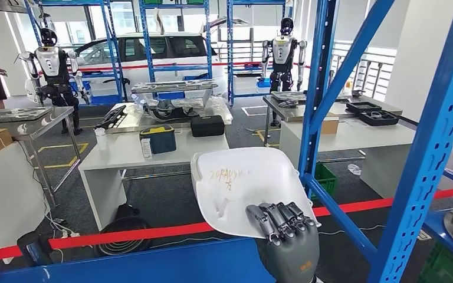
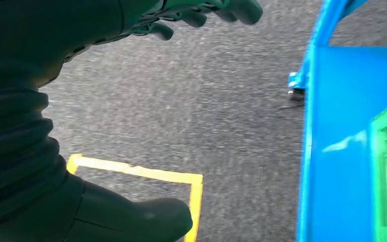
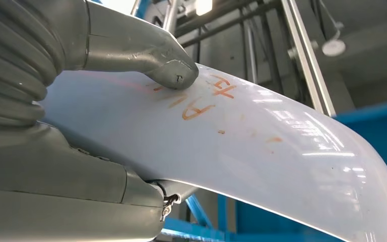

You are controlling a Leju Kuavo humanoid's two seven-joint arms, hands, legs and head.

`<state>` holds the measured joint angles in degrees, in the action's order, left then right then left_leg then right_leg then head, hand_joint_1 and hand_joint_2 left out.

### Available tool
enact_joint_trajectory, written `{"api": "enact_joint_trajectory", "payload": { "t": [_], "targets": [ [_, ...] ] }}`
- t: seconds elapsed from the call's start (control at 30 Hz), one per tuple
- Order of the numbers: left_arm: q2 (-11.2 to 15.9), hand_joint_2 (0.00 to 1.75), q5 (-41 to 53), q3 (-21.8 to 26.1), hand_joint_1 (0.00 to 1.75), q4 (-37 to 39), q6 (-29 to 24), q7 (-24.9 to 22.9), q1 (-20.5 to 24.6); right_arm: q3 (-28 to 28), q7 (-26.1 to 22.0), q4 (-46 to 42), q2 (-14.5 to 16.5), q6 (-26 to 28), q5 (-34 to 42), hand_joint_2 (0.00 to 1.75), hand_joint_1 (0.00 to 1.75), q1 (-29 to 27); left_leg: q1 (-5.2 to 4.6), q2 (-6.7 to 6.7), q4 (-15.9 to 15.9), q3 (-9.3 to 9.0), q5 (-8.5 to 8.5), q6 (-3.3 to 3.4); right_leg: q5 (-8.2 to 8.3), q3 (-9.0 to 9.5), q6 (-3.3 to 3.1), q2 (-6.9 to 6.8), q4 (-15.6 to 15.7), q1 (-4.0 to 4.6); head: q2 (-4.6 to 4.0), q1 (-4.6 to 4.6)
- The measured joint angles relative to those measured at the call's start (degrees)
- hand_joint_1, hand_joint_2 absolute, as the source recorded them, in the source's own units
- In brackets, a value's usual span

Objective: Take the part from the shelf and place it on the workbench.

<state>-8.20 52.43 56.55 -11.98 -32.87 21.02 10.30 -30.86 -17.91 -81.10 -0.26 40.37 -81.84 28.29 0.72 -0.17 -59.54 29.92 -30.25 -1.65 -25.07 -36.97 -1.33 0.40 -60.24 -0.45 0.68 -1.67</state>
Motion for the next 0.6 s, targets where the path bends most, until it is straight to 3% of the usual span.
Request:
{"api": "enact_joint_trajectory", "payload": {
  "t": [0.1, 0.13, 0.2, 0.27, 0.3, 0.33, 0.37, 0.47, 0.5, 0.6],
  "targets": [
    [0.0, 1.75, -0.7, 0.0, 0.00, 0.0, 0.2, 1.1, 0.1, 0.1, -0.6, -1.9, -0.3, 0.0, 1.9, 1.75, 1.75, 0.0, -0.18, 0.05, 1.1, 0.41, 0.63, 0.76, 0.79, -0.24, 1.21, 0.00, 0.3, -0.08, 0.00, 0.04],
    [0.0, 1.75, -0.8, 0.1, 0.00, 0.0, 0.4, 1.1, 0.1, 0.2, -0.7, -2.4, -0.5, 0.0, 2.0, 1.75, 1.75, 0.0, -0.09, 0.14, 1.3, 0.54, 1.08, 1.19, 0.31, -0.48, 1.53, -0.02, -0.1, -0.12, 0.00, 0.08],
    [0.0, 1.75, -0.9, 0.1, 0.00, 0.0, 0.6, 1.0, 0.1, 0.2, -0.6, -3.5, -0.7, 0.0, 1.8, 1.75, 1.75, -0.1, 0.10, 0.36, 1.6, 1.08, 2.01, 1.93, -3.12, -2.09, 2.08, -0.08, -4.1, -0.21, 0.00, 0.12],
    [0.0, 1.75, -1.0, 0.2, 0.00, 0.0, 0.6, 0.7, -0.2, 0.3, -0.2, -4.5, -1.1, 0.0, 1.5, 1.75, 1.75, -0.4, 0.02, 0.49, 1.5, 2.14, 2.72, 2.28, -7.65, -4.63, 2.56, -0.12, -11.4, -0.20, 0.00, 0.14],
    [-0.1, 1.75, -1.1, 0.3, 0.00, 0.0, 0.7, 0.6, -0.4, 0.3, -0.1, -4.9, -1.3, 0.0, 1.4, 1.75, 1.75, -0.7, -0.01, 0.54, 1.4, 2.68, 3.03, 2.32, -8.85, -5.33, 2.72, -0.12, -14.2, -0.20, 0.00, 0.14],
    [-0.2, 1.75, -1.2, 0.4, 0.00, 0.1, 0.7, 0.5, -0.6, 0.4, -0.1, -5.5, -1.5, 0.0, 1.6, 1.75, 1.75, -1.0, -0.03, 0.56, 1.2, 3.18, 3.30, 2.31, -8.91, -5.02, 2.78, -0.13, -15.0, -0.20, 0.00, 0.14],
    [-0.3, 1.75, -1.3, 0.4, 0.00, 0.1, 0.6, 0.4, -0.8, 0.7, -0.3, -6.1, -1.8, 0.0, 1.9, 1.75, 1.75, -1.3, -0.04, 0.56, 1.1, 3.64, 3.53, 2.26, -8.03, -3.55, 2.75, -0.13, -13.4, -0.19, 0.00, 0.14],
    [-0.6, 1.75, -1.4, 0.6, 0.00, 0.1, 0.5, -0.1, -1.7, 1.9, -1.9, -8.5, -2.5, 0.0, 3.1, 1.75, 1.75, -2.2, -0.07, 0.55, 0.5, 4.56, 4.04, 1.74, -4.96, 3.93, 1.93, -0.15, -2.2, 0.06, 0.00, 0.13],
    [-0.7, 1.75, -1.4, 0.6, 0.00, 0.1, 0.4, -0.2, -2.0, 2.5, -2.5, -9.2, -2.7, 0.0, 3.3, 1.75, 1.75, -2.5, -0.09, 0.54, 0.4, 4.68, 4.20, 1.47, -4.63, 5.18, 1.49, -0.13, 0.0, 0.24, 0.00, 0.14],
    [-1.0, 1.75, -1.5, 0.8, 0.00, 0.3, 0.4, -0.3, -2.6, 4.1, -3.1, -10.9, -3.1, 0.0, 3.5, 1.75, 1.75, -3.4, -0.20, 0.50, 0.5, 4.97, 4.80, 0.45, -4.14, 5.08, 0.25, -0.11, 1.0, 0.44, 0.00, 0.18]
  ]
}}
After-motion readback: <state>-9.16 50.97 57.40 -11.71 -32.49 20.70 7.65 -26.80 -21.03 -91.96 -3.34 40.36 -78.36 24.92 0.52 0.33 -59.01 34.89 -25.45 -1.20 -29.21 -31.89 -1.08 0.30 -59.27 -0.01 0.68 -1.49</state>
